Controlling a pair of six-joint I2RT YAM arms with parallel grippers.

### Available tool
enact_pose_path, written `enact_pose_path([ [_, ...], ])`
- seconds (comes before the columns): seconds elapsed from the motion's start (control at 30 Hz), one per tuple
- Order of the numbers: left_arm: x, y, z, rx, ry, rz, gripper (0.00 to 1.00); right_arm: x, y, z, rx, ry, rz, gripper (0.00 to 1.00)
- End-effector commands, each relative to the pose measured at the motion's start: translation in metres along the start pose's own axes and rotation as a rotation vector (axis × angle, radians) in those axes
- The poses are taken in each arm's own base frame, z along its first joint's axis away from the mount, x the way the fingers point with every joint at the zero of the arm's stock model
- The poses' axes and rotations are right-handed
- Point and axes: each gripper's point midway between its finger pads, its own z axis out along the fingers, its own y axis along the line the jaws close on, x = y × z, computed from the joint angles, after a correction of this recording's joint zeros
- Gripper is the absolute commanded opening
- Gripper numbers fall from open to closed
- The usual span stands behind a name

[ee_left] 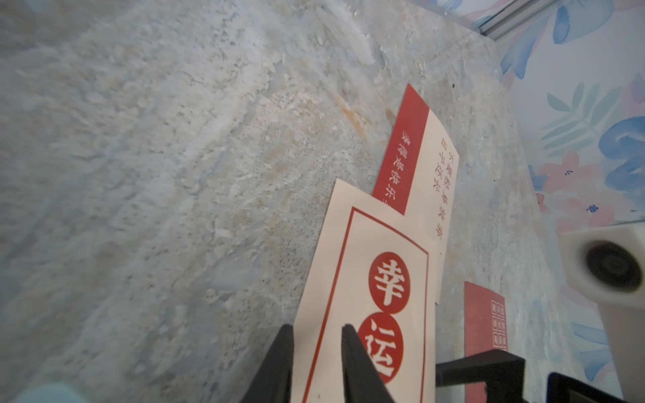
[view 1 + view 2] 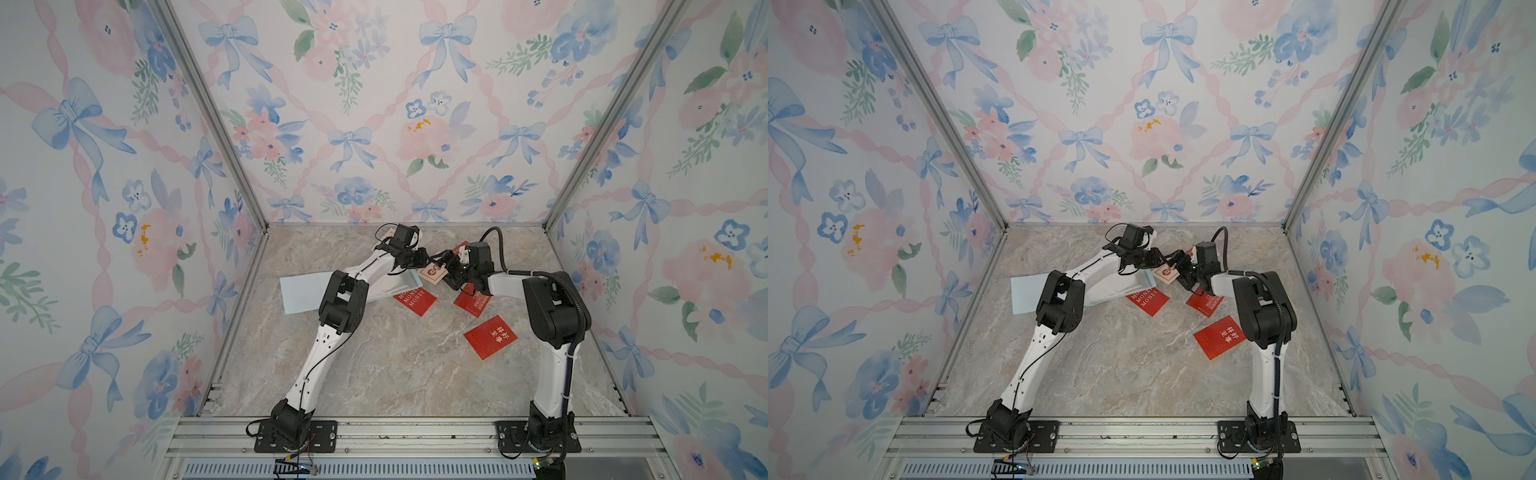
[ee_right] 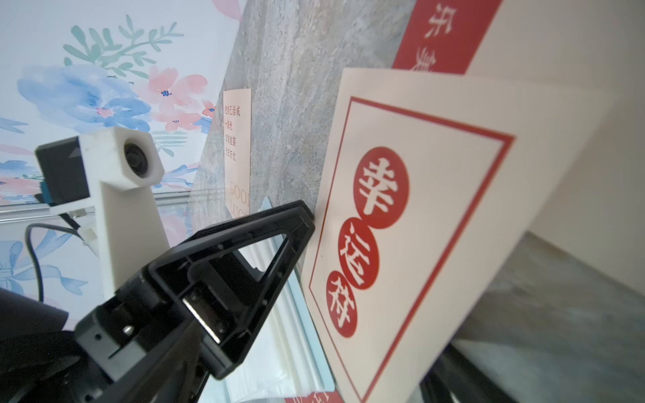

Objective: Place the photos into the photo albums
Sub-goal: Pick up the photo at the center of the board.

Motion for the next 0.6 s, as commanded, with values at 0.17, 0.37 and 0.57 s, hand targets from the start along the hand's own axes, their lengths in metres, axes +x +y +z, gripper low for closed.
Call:
enact_pose_path([
  [0.17,0.016,0.001,-0.008,-0.050,0.044,0.012,0.27,-0.006,-0.004,0.006,-0.054,-0.023,0.023,0.33],
  [0.37,0.004,-0.023,-0.022,0.019,0.031,-0.001,0.28,-0.008,-0.013,-0.003,-0.036,-0.019,0.010,0.08],
  [0.57,-0.036,-0.057,-0.072,0.098,-0.051,0.024,0.31,-0.010,0.019,-0.020,-0.156,0.079,-0.085,0.03],
])
